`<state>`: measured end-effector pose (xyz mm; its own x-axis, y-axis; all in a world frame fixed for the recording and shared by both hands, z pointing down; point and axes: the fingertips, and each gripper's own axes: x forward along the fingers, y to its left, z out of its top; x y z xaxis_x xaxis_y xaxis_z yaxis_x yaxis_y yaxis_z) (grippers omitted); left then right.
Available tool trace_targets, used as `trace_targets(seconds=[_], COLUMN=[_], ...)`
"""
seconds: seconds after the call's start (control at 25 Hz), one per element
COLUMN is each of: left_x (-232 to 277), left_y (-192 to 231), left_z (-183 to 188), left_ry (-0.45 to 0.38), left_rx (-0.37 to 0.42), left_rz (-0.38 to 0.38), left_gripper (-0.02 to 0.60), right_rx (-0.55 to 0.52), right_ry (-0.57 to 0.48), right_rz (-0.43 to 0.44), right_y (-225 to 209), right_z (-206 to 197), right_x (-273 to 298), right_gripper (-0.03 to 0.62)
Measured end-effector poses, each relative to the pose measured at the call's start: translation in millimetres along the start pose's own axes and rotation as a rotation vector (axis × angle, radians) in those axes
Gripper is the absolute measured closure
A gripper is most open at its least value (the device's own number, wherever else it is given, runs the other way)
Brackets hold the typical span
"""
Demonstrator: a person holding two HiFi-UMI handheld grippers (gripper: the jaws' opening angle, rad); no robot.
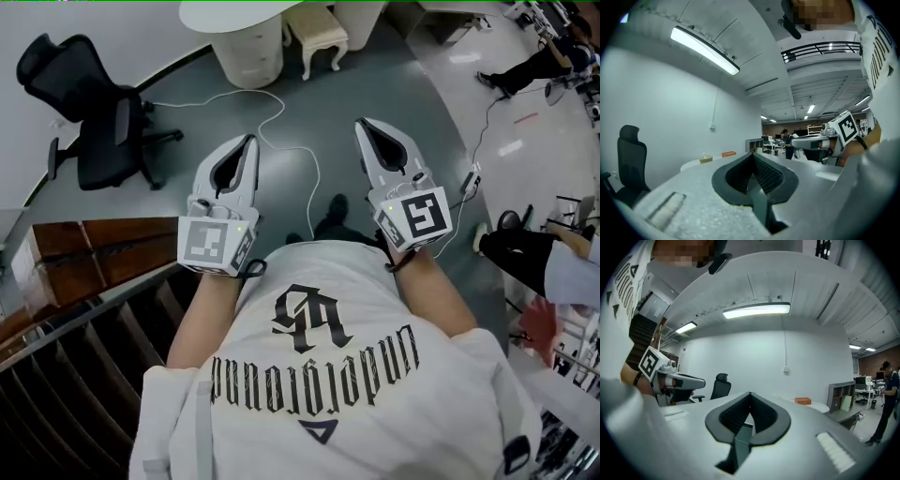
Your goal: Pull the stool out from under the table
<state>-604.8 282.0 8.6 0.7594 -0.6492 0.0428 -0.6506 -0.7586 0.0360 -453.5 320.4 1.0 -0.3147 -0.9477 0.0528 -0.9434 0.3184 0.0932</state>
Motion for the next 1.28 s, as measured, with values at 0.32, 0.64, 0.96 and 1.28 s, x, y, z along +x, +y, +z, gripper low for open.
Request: trace_targets(seconds=[0.32,0.64,0.96,1.28], left_x=[37.4,138.5,257.3,327.4], left_y=[-11.6,-66.1,-161.5,-209.2], left_z=[6.7,3.4,-5.6,-18.0], left_ry=[-0.016,-0.043,-0.030,0.013], left_rx=[-0.004,-0.032,-0.014,0.002], left_rz=[-0.002,-0.029,-0.039,0.023], left_gripper=[0.583,0.582,0.582,0.582], right_rx=[-0.012,-0.023,-0.019,-0.041], right_ry=[-0.026,-0.033,-0.033,-0.010], right_rz=[-0.048,-0.078,-0.033,0.018], right_y=[-53.8,-167.1,-302.8,-395.2], right_z=[-7.0,-26.5,-48.2,-68.2], right_x=[-8.8,-39.2,-81.5,-112.1], right_gripper=[0.592,0.591,0.591,0.591])
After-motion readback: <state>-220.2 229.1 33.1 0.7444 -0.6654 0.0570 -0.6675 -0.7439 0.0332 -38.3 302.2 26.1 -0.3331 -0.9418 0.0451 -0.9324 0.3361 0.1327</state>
